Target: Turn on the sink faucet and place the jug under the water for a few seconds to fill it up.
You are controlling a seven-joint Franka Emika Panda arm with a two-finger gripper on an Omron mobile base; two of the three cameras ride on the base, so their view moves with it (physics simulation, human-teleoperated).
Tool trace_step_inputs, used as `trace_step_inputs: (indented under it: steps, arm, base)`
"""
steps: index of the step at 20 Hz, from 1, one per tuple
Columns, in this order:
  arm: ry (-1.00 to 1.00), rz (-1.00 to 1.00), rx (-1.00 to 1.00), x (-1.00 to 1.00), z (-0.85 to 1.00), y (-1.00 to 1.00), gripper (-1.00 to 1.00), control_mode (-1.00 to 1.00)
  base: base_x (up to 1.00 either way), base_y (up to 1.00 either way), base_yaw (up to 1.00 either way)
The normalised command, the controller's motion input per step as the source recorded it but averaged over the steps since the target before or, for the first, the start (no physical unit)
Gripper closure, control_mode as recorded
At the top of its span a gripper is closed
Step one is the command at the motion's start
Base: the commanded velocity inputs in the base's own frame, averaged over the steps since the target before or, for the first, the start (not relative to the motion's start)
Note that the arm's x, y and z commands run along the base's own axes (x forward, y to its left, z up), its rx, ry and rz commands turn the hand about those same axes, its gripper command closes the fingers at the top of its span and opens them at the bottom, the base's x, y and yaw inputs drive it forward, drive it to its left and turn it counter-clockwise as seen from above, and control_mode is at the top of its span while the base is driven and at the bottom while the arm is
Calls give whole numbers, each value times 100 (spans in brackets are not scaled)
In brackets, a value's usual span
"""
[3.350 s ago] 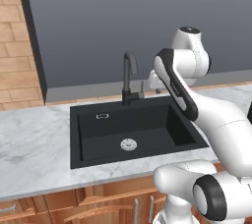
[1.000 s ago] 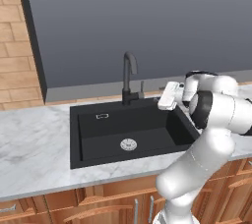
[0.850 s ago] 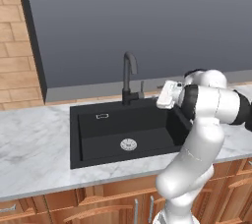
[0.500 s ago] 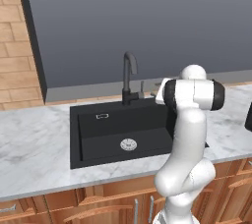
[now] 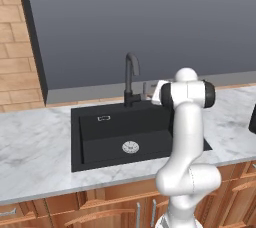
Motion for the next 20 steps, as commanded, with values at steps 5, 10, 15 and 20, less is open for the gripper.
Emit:
trace_step_inputs:
  steps: [5,10,15,20]
  arm:
    - [3,0,0,47,-11,24,-100,-100]
    - [4,0,0,41,0,5,-100,-100]
    - [5,0,0,32,0,5,-100,-100]
    - [3,0,-3,3,0,48,-100,-100]
  base:
    - [0,0,0]
    - [0,0,0]
    - [0,0,0]
    - [0,0,0]
